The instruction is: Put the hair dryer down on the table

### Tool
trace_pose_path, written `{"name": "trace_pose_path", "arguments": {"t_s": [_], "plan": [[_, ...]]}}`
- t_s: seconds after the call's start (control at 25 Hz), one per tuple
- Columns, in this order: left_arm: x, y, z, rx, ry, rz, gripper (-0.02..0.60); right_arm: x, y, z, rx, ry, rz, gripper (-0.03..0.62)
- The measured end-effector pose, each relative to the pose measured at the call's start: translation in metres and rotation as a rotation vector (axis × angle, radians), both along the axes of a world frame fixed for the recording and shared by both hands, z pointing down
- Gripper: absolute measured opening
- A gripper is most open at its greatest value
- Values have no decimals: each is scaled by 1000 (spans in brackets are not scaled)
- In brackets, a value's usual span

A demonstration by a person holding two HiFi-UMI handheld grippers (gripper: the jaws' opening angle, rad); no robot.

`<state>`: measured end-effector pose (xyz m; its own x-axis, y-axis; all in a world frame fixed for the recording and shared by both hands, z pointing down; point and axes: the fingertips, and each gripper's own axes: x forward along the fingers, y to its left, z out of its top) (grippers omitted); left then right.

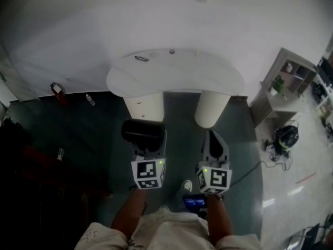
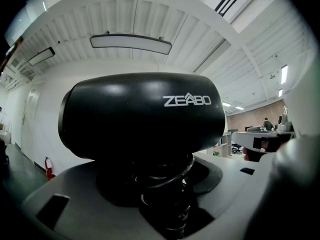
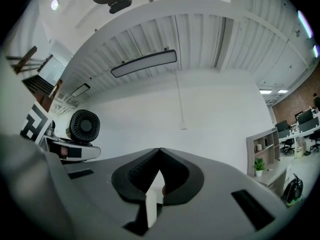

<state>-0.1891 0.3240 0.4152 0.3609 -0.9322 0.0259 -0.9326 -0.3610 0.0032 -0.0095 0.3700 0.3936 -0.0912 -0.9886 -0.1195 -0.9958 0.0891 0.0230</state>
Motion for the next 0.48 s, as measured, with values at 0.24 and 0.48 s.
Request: {"name": "trace_pose_path", "arguments": {"t_s": [0.24, 0.48], "plan": [[41, -60, -14, 15, 6, -4, 241, 40, -60, -8, 12, 15, -5, 5], [78, -114, -19, 14, 11, -9, 241, 82, -116, -11, -2, 4, 4, 5]]}}
